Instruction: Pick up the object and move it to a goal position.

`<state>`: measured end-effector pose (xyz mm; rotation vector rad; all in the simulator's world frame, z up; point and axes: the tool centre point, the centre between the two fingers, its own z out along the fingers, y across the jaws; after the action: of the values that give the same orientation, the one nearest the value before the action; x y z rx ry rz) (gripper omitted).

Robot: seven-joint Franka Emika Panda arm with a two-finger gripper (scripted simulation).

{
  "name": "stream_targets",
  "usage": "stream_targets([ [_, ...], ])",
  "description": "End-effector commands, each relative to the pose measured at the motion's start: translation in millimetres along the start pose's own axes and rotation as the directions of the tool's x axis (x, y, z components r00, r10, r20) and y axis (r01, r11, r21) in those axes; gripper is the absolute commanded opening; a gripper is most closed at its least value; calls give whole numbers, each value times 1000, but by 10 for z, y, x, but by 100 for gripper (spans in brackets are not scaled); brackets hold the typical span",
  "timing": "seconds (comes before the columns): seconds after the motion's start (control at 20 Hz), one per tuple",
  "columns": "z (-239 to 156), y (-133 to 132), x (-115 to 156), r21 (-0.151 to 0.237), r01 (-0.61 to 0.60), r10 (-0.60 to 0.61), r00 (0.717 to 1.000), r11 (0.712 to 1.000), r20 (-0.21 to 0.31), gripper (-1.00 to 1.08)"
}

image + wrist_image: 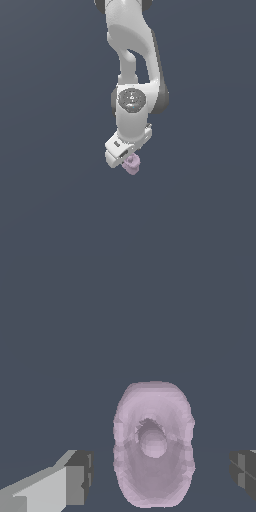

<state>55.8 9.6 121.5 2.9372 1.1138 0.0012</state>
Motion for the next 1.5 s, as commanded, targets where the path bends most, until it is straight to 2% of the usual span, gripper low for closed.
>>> stream_targets([
  [0.0, 52, -3, -1, 1, 1, -1, 1000, 1000, 1, 100],
  [0.4, 435, -12, -10, 1, 4, -4, 1000, 1000, 1, 100],
  [0.7, 488, 0, 0, 1, 4, -4, 1000, 1000, 1, 100],
  [0.75, 488, 0, 0, 1, 4, -4, 1000, 1000, 1, -100],
  [1.45, 456, -9, -16, 1, 4, -4, 1000, 1000, 1, -100],
])
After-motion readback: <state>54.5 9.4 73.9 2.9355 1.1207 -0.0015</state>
